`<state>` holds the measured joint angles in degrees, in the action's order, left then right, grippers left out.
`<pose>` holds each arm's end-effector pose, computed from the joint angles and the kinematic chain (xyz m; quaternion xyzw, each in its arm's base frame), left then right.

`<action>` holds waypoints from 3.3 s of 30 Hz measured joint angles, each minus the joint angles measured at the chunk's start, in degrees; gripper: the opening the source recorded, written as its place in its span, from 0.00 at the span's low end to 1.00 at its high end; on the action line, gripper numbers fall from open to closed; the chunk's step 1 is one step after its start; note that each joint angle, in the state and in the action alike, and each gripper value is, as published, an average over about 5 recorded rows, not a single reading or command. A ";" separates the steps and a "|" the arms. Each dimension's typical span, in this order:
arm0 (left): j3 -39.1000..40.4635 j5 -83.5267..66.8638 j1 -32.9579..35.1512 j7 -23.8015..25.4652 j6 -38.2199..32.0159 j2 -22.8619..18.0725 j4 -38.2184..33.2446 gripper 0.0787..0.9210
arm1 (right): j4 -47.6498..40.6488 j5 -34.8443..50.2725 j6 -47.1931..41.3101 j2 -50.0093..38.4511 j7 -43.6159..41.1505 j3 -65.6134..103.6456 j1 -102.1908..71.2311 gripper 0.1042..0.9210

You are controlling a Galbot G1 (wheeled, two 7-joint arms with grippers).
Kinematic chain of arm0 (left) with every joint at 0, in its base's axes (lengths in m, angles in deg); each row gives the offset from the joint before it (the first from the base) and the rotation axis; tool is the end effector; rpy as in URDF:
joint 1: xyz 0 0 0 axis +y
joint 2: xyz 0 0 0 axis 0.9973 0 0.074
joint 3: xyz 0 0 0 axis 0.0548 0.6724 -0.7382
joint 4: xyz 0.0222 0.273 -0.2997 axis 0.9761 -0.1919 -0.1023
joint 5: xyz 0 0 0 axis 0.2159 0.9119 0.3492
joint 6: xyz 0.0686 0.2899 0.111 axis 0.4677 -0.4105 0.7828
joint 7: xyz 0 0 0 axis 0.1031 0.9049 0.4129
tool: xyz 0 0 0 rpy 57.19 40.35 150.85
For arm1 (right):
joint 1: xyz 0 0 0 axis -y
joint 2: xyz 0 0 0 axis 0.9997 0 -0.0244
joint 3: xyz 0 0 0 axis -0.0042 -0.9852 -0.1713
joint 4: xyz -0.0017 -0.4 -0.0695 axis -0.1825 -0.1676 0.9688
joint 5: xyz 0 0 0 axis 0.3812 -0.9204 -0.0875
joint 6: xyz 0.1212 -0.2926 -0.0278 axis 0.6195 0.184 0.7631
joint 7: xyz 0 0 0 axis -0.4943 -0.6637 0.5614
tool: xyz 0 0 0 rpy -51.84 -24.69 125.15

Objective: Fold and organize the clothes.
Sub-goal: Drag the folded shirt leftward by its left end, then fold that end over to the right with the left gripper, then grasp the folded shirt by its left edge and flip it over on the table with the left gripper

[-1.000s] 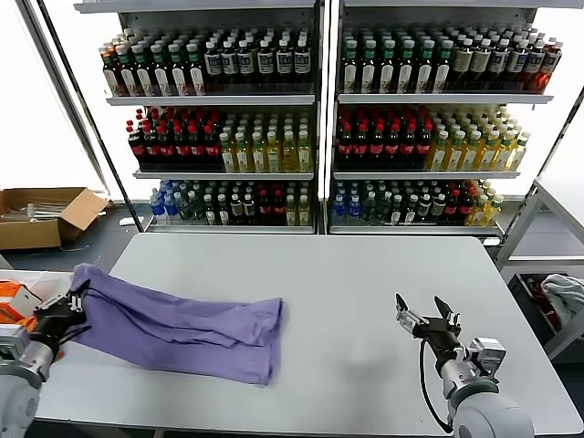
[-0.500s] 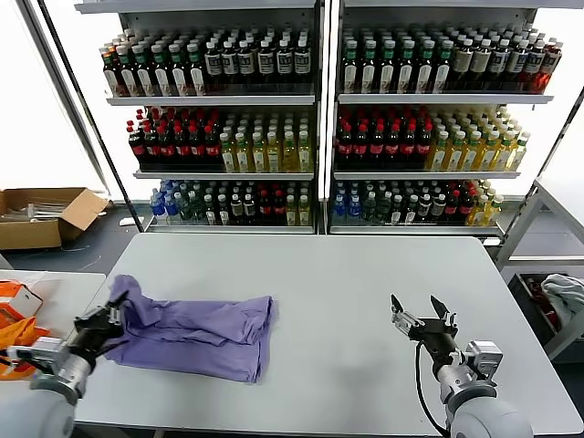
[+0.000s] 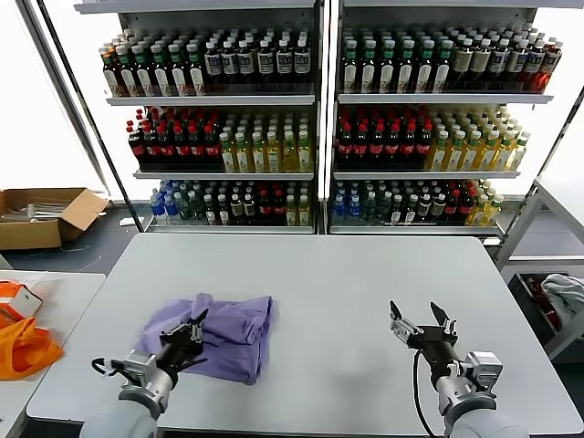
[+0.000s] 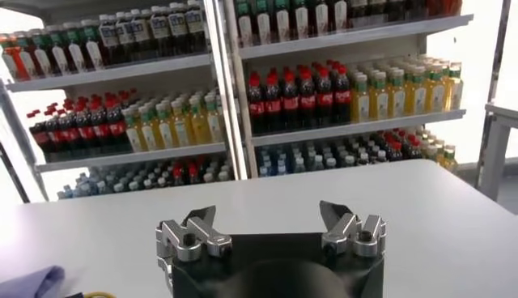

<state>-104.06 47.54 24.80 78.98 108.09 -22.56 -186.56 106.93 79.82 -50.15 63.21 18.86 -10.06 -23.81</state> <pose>0.1773 0.0818 -0.3259 -0.1045 -0.9794 -0.0336 0.1696 0.1391 -0.0662 -0.2762 0.0167 -0.9887 -0.0554 0.1386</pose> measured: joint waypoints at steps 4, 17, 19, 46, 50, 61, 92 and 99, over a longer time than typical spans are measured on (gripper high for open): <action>2.51 0.55 -1.13 -0.09 0.40 -0.53 0.21 0.03 | 0.58 -0.72 -0.01 0.65 0.06 -0.21 -0.85 0.88; 8.14 1.88 -3.92 -0.28 0.47 -2.92 2.59 0.03 | 1.39 -2.13 0.18 2.06 -0.01 -0.10 -3.12 0.88; 8.67 2.16 -4.24 -0.18 0.18 -3.22 3.31 0.03 | 1.23 -2.18 0.27 2.11 -0.09 -0.13 -3.30 0.88; 12.36 -24.12 -2.94 -9.35 1.23 -6.80 -3.83 0.79 | -1.74 -1.34 0.34 1.36 0.05 -2.45 -0.51 0.88; 8.35 -26.05 -3.14 -10.14 1.00 -4.69 -6.08 0.87 | -2.40 -1.06 0.36 1.32 0.07 -3.06 0.20 0.88; -3.67 -20.29 -1.56 -8.66 -2.53 2.40 -2.68 0.88 | -2.67 -0.14 0.09 0.44 0.25 -3.23 1.26 0.88; -7.31 -21.32 -0.43 -3.43 -3.21 3.63 9.72 0.88 | -1.02 -0.08 -0.20 0.48 0.32 -3.32 -0.42 0.88; -7.48 -21.64 -0.70 -2.70 -3.52 3.69 11.59 0.88 | -1.17 -0.04 -0.05 0.32 0.22 -3.29 -0.54 0.88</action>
<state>-111.54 25.90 24.10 76.28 104.57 -18.88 -174.97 105.76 79.78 -50.21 63.53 19.09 -13.35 -24.35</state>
